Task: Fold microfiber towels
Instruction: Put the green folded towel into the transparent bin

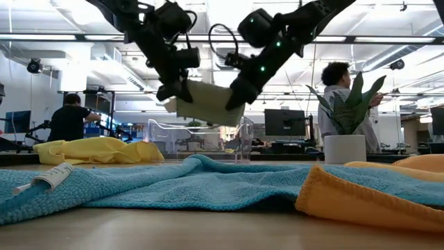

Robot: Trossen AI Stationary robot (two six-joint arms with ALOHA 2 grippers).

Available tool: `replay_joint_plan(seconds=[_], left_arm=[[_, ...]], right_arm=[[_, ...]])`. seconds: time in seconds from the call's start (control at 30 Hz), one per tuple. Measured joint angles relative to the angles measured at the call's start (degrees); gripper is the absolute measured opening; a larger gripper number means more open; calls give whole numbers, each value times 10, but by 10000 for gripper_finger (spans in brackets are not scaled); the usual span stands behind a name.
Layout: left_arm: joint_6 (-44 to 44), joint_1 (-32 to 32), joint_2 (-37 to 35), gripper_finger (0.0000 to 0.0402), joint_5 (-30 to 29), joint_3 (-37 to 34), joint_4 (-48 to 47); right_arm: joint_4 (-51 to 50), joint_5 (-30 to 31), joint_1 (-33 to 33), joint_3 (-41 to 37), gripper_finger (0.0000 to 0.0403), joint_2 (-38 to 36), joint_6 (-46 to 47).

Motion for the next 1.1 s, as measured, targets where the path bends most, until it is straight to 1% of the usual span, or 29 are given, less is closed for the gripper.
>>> replay_joint_plan(seconds=[0.17,0.37,0.57,0.7,0.87,0.93,1.07,1.1], left_arm=[[-4,-15,24,6,4,-15,4],[-6,-52,77,6,-3,-15,30],[-7,-79,110,6,-4,-4,46],[-17,-96,112,6,-6,0,50],[-24,-112,102,6,-7,2,46],[-38,-119,102,6,2,2,37],[-64,-135,102,6,42,0,20],[-68,-139,102,6,43,-1,18]], right_arm=[[-39,-4,1,0,18,14,7],[-123,-4,2,0,18,14,26],[-176,-4,2,-1,18,11,38],[-202,-3,2,-1,18,-2,38],[-208,1,4,-3,18,-25,37],[-209,1,4,-3,18,-30,37],[-208,-2,4,-3,18,-33,24],[-207,-3,4,-3,18,-33,23]])
